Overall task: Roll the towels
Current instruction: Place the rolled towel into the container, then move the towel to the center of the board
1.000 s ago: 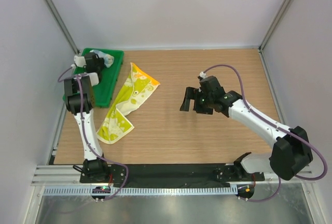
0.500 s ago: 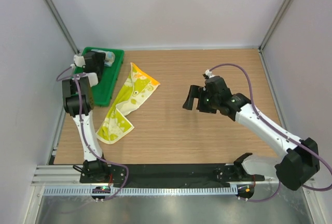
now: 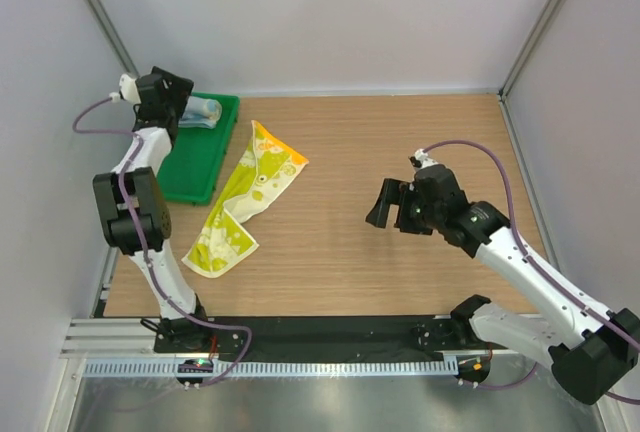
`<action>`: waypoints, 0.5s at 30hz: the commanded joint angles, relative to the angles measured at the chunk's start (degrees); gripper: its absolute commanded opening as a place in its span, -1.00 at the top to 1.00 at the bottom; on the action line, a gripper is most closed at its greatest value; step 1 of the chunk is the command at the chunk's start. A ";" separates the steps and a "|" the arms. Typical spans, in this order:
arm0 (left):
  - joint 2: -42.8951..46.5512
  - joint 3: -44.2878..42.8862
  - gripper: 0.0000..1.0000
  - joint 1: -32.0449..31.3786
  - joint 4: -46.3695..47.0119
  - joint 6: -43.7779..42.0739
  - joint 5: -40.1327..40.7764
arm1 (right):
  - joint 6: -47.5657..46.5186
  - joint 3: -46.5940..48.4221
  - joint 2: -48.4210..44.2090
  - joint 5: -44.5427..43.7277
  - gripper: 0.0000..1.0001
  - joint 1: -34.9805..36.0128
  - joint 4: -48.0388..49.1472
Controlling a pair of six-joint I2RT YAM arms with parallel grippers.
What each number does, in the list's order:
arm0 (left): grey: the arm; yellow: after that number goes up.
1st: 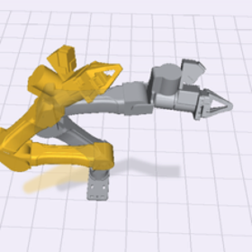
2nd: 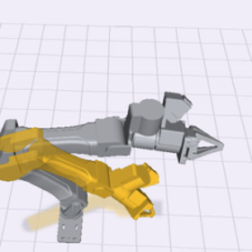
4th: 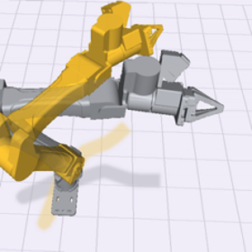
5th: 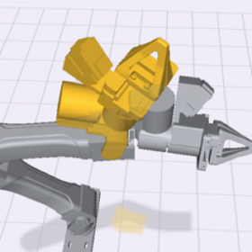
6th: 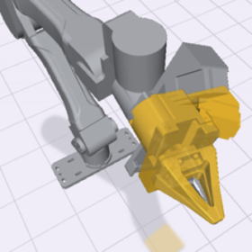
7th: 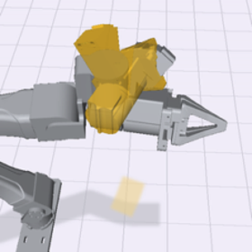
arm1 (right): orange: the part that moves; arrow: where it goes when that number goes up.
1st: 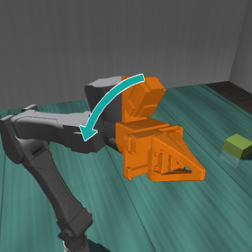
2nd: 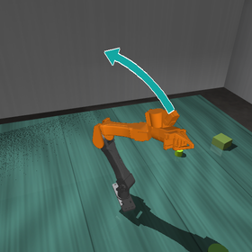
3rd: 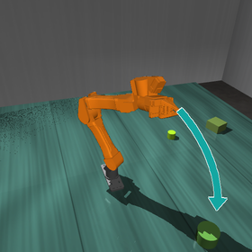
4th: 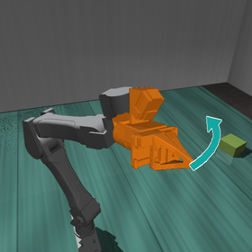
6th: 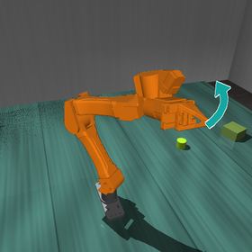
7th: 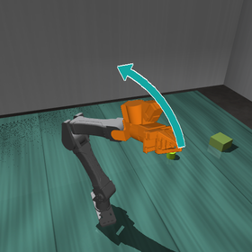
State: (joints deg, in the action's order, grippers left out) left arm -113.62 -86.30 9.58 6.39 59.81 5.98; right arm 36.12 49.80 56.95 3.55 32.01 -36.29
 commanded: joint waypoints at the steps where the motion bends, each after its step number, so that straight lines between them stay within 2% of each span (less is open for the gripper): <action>1: 8.06 -0.62 -0.94 -1.49 -10.31 -8.30 -1.57 | 0.71 -1.02 -1.93 0.05 -0.93 -0.02 -0.27; 6: 13.77 2.71 -0.95 -9.05 -17.90 -19.27 -1.41 | 1.06 -1.90 -1.49 1.63 -0.88 0.42 -0.71; 8: 13.17 3.33 -0.95 -14.22 -20.53 -20.08 -1.32 | 1.23 -2.42 -2.19 1.72 -0.87 0.86 -0.88; 11: 9.31 1.94 -0.95 -18.18 -24.04 -22.45 -0.80 | 1.06 -2.60 -3.59 1.72 -0.87 1.12 -2.20; 15: -0.69 -6.74 -0.95 -23.99 -31.32 -25.18 6.22 | 0.88 -3.30 -4.65 1.46 -0.87 1.21 -4.48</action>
State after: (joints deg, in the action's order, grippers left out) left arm -107.48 -87.20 -12.88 -14.94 39.13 6.81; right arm 36.75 46.89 54.15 4.64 32.91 -39.20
